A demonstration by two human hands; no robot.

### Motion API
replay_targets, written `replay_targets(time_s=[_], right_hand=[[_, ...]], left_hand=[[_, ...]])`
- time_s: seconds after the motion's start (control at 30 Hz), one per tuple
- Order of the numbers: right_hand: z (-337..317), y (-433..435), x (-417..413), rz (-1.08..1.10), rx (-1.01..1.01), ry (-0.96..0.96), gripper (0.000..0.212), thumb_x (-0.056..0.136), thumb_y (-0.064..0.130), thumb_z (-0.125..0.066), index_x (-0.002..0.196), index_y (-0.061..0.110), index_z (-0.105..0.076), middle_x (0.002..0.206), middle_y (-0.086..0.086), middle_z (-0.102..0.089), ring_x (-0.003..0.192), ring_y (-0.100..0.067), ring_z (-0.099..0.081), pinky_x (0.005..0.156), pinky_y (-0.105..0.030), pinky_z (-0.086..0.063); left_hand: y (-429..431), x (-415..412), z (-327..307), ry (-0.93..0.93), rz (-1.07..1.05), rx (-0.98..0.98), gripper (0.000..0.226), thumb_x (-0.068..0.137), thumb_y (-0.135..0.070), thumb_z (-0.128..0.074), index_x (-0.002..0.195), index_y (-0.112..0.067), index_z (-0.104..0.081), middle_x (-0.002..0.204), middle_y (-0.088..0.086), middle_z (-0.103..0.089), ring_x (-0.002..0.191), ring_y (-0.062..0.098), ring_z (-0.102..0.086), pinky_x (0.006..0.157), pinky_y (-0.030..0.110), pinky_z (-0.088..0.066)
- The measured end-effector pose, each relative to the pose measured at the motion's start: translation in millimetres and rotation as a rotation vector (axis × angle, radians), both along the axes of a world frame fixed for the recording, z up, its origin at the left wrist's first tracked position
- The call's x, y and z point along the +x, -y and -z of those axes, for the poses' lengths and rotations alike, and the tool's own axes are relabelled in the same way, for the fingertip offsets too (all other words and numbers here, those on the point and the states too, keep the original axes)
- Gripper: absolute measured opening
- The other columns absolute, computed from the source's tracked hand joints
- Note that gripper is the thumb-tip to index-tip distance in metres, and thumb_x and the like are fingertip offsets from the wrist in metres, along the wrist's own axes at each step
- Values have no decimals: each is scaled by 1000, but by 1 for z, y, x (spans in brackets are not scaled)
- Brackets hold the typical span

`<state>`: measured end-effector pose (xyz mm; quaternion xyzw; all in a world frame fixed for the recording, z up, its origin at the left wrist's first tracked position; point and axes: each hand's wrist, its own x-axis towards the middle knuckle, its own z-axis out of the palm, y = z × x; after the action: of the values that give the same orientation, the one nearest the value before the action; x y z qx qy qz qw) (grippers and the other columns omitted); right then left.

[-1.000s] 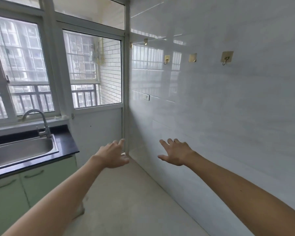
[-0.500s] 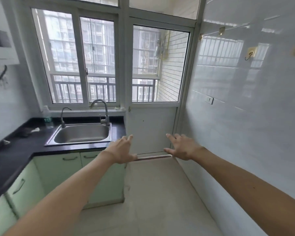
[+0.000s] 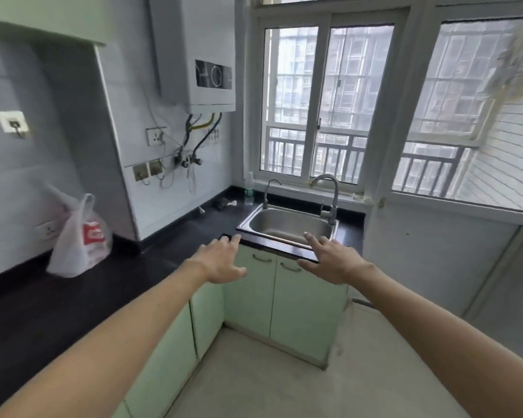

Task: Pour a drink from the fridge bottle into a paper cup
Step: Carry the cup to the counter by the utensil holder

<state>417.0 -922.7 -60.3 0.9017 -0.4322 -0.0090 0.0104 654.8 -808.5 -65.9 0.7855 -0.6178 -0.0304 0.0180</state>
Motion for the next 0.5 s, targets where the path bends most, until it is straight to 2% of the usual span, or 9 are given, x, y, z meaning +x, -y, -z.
replay_targets(time_s=[0.1,0.27,0.4,0.5], right_hand=[[9,-6,54,-120,17,18,80,94,68,-35,157,30,-5,161,-6,-25,145,-31,-30,108,-50,-38],[17,-22,132,-246,15,-18,82,95,68,-33,158,25,-2,156,-10,-31,141,-32,-35,105,-48,-41],[15,-36,185,-323,8,-23,82,95,68,-33,157,27,0,158,-9,-29,142,-32,-33,107,-49,-40],[9,-47,224,-364,7,-29,82,95,68,-33,157,27,0,156,-10,-32,141,-34,-34,107,-49,-40]], left_hand=[[-29,42,3,10,-122,24,92,90,-55,-53,159,-17,-5,157,12,-31,142,31,-35,112,49,-33],[-73,99,7,9,-258,29,94,88,-57,-52,159,-16,-6,157,13,-31,142,32,-35,113,50,-34],[-102,138,9,-10,-323,20,91,89,-53,-54,158,-15,-8,156,15,-33,140,33,-37,112,51,-35],[-123,168,9,-35,-359,12,91,90,-52,-54,158,-16,-7,160,14,-27,146,32,-31,114,49,-34]])
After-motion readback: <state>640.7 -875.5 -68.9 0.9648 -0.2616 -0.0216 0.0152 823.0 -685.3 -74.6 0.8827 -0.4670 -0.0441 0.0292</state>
